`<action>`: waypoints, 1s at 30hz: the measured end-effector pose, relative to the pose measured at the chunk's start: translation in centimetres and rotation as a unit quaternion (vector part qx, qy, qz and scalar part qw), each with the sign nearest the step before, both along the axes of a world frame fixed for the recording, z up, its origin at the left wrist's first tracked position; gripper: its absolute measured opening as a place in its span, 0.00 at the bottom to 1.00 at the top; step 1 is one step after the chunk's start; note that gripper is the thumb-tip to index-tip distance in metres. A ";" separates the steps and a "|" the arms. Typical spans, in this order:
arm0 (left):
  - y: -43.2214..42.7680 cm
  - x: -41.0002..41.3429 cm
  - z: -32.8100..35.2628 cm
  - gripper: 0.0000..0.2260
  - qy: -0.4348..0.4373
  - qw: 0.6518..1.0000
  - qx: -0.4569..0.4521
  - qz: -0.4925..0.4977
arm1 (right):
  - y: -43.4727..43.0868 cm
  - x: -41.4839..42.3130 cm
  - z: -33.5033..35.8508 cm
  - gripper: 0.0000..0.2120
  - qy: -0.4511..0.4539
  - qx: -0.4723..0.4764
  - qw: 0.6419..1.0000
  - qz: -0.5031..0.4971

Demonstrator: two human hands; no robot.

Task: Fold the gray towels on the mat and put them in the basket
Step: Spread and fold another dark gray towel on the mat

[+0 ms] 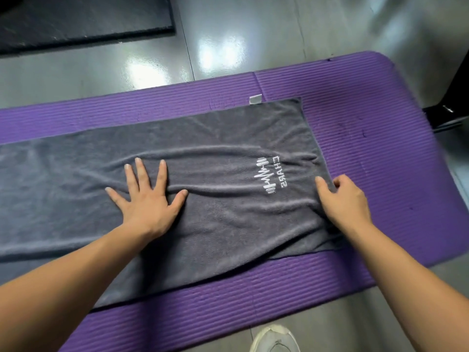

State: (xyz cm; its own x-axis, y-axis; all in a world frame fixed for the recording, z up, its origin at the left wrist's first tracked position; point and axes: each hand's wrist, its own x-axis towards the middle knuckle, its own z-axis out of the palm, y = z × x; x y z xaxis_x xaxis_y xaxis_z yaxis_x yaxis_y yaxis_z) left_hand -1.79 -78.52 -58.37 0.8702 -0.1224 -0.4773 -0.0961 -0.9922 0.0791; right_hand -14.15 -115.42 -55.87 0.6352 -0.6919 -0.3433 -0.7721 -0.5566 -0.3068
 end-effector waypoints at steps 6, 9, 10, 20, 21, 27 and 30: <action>-0.1 -0.2 -0.5 0.38 -0.018 1.000 -0.002 0.008 | -0.7 -3.1 -0.3 0.20 0.043 -0.086 0.994 0.049; -0.1 -0.1 -0.4 0.38 -0.024 1.000 -0.014 0.015 | -1.2 -3.4 -0.1 0.20 0.041 -0.080 0.995 0.038; -0.1 -0.1 -0.3 0.39 -0.028 0.999 -0.020 0.018 | -1.0 -3.5 0.1 0.20 0.038 -0.062 0.997 0.030; 5.8 1.7 3.5 0.24 -0.138 0.982 -0.075 -0.104 | 11.1 0.0 1.4 0.08 -0.165 0.058 0.890 0.420; 6.8 1.5 4.3 0.19 -0.113 0.984 -0.077 -0.116 | 13.3 0.4 1.5 0.08 -0.140 0.114 0.868 0.463; 12.3 -6.4 5.2 0.11 0.038 0.962 -0.121 -0.241 | 21.3 -1.6 -0.5 0.07 -0.047 0.198 0.759 0.619; 14.4 -10.2 3.0 0.10 0.034 0.954 -0.157 -0.254 | 22.9 -2.8 -1.9 0.11 -0.065 0.121 0.784 0.605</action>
State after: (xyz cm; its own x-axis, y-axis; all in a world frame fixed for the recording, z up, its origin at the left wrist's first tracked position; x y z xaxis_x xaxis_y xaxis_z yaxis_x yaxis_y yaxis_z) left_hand -12.00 -64.15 -55.36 0.6295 -0.6657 -0.4008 -0.5424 -0.7458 0.3868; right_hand -16.98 -92.56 -57.79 0.8163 0.5206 -0.2501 0.3235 -0.7709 -0.5486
